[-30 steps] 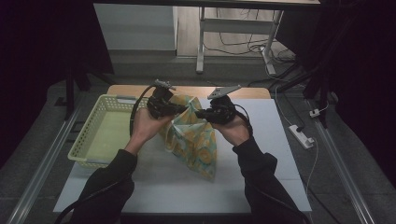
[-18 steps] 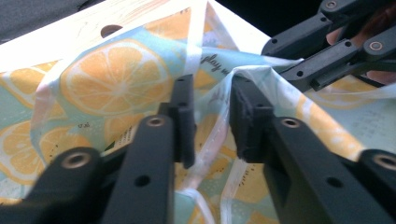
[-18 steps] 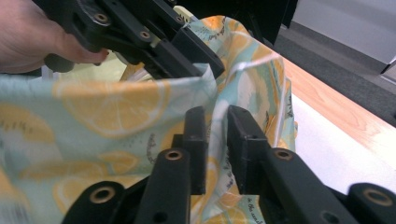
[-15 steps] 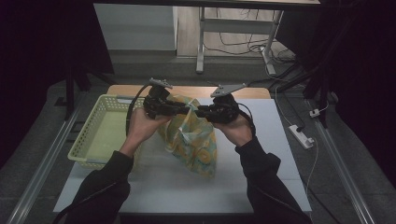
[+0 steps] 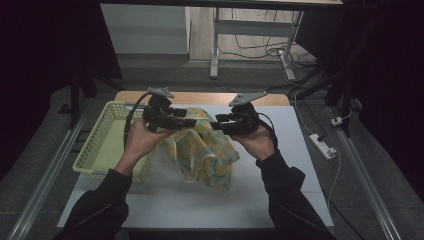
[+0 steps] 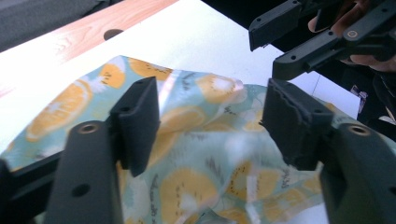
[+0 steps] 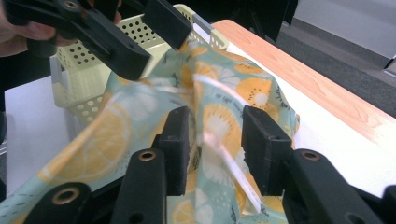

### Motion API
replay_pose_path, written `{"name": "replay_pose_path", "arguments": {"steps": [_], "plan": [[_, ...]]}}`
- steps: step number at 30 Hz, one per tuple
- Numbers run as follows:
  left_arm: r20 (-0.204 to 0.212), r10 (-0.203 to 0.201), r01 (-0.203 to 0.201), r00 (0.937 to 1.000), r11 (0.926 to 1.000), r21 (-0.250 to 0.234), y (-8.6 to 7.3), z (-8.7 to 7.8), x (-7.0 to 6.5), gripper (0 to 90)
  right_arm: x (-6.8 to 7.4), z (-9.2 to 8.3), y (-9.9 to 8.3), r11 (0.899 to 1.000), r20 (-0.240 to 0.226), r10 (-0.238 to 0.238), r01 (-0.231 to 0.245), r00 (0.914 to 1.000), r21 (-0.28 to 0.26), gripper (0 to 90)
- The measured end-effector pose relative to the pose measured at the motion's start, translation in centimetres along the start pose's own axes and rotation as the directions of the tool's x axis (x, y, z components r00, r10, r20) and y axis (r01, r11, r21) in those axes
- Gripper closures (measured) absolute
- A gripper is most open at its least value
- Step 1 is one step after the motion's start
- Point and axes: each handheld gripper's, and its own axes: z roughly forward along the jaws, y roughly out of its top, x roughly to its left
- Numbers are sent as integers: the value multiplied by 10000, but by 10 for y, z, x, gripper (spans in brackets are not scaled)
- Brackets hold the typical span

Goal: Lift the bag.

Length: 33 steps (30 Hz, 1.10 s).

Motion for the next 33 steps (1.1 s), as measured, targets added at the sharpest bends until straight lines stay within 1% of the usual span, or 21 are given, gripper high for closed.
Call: {"name": "replay_pose_path", "arguments": {"steps": [6,12,14,16,19,25,30,33], "plan": [[-176,168,-170,9997,9998,-110,-11,-10,-1,265,0,-4,-4,9998,-59,171,-171,9998,-44,546],[-261,33,-36,9997,9999,-130,-22,-17,-1,218,1,-7,-9,9995,-121,296,-297,9995,-104,500],[-313,-95,94,9995,10000,-33,-26,-19,-1,196,2,-7,-10,9994,-139,326,-327,9994,-123,482],[-354,-108,108,9993,9999,13,-30,-21,-1,171,2,-7,-12,9993,-147,342,-344,9993,-110,465],[-369,-109,112,9993,9999,74,-36,-22,-1,144,2,-8,-14,9991,-164,382,-385,9991,-170,428],[-673,-60,78,9977,9996,258,-51,-23,-2,95,0,-9,-21,9981,-143,606,-608,9981,-128,365],[-718,-140,156,9973,9996,221,-63,-25,-2,60,-1,-10,-28,9967,-101,781,-783,9969,-193,311],[-734,-126,144,9972,9996,231,-70,-26,-2,40,0,-10,-31,9969,-49,760,-761,9971,-204,270]]}}
